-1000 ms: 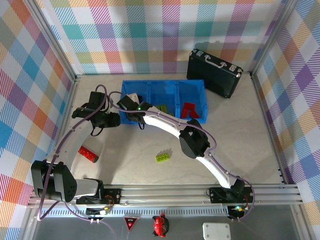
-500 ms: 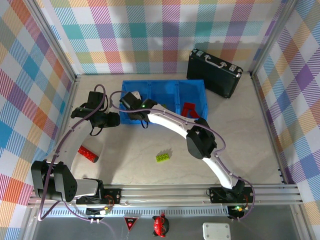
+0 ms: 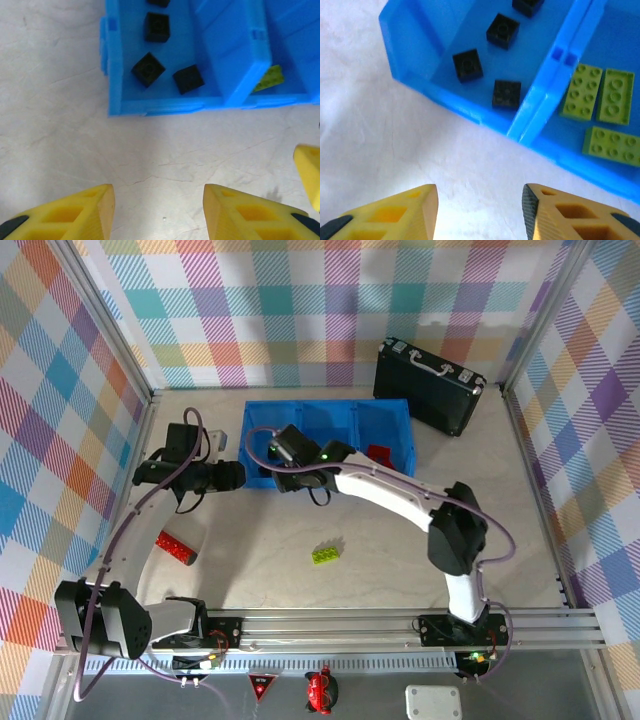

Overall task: Sort the legos into containers by color
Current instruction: Place the lego in the container, then pick up the lego from the bottom-center of the table.

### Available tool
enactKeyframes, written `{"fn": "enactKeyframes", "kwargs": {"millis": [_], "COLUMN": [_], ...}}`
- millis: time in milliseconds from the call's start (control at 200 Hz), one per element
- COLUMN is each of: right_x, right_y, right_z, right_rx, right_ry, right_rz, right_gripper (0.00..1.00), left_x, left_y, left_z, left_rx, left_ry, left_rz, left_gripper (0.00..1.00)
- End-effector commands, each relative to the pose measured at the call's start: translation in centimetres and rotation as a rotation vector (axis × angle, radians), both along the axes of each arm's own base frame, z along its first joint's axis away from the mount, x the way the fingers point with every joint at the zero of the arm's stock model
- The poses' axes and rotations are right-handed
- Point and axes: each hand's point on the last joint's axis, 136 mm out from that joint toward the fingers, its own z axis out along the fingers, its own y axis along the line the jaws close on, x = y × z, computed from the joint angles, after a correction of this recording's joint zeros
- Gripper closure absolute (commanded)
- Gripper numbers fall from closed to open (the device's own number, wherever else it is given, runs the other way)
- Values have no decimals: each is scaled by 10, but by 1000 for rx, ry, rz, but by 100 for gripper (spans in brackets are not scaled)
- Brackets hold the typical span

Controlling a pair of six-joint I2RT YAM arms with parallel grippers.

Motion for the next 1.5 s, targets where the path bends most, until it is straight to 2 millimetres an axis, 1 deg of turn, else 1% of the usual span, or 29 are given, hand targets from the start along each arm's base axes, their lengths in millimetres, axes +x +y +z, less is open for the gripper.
{"fn": "enactKeyframes", "kwargs": {"millis": [0, 90, 200, 285, 350, 445, 500, 575, 620, 700, 900, 1010, 1140, 1345, 1495], "right_x": [-22, -39, -59, -80, -100, -128, -137, -143, -148, -147, -160, -156, -148, -141, -134], "right_y": [-8, -23, -39, -44, -47, -50, -52, -55, -58, -66, -81, -86, -85, -70, -65], "right_z": [20, 21, 18, 15, 7, -6, -13, -22, -28, -39, -65, -80, -97, -118, -136], "right_rx": [46, 35, 15, 9, 6, 8, -10, -36, -56, -122, -234, -307, -365, -374, -407], "right_ry": [-10, -3, 6, 20, 50, 100, 101, 93, 83, 35, -46, -74, -76, -58, -42], "right_rz": [88, 138, 218, 331, 455, 623, 707, 783, 847, 918, 1182, 1248, 1292, 1336, 1354], "right_gripper": [50, 50, 50, 46, 43, 43, 43, 43, 41, 40, 36, 35, 34, 31, 31], "left_x": [-5, -10, -18, -26, -31, -41, -45, -52, -56, -62, -66, -64, -63, -60, -58], "left_y": [-11, -19, -28, -31, -32, -37, -39, -40, -41, -41, -39, -38, -36, -32, -32], "left_z": [15, 27, 48, 63, 71, 82, 88, 95, 99, 104, 106, 105, 104, 101, 99], "left_rx": [-64, -104, -154, -170, -172, -193, -202, -201, -204, -201, -187, -177, -164, -145, -139], "left_ry": [-61, -103, -186, -249, -289, -341, -372, -409, -435, -468, -490, -487, -486, -476, -470], "left_rz": [-62, -97, -147, -175, -187, -226, -245, -263, -278, -290, -289, -282, -277, -257, -255], "left_gripper": [50, 50, 50, 49, 49, 49, 49, 49, 49, 49, 49, 49, 49, 49, 49]}}
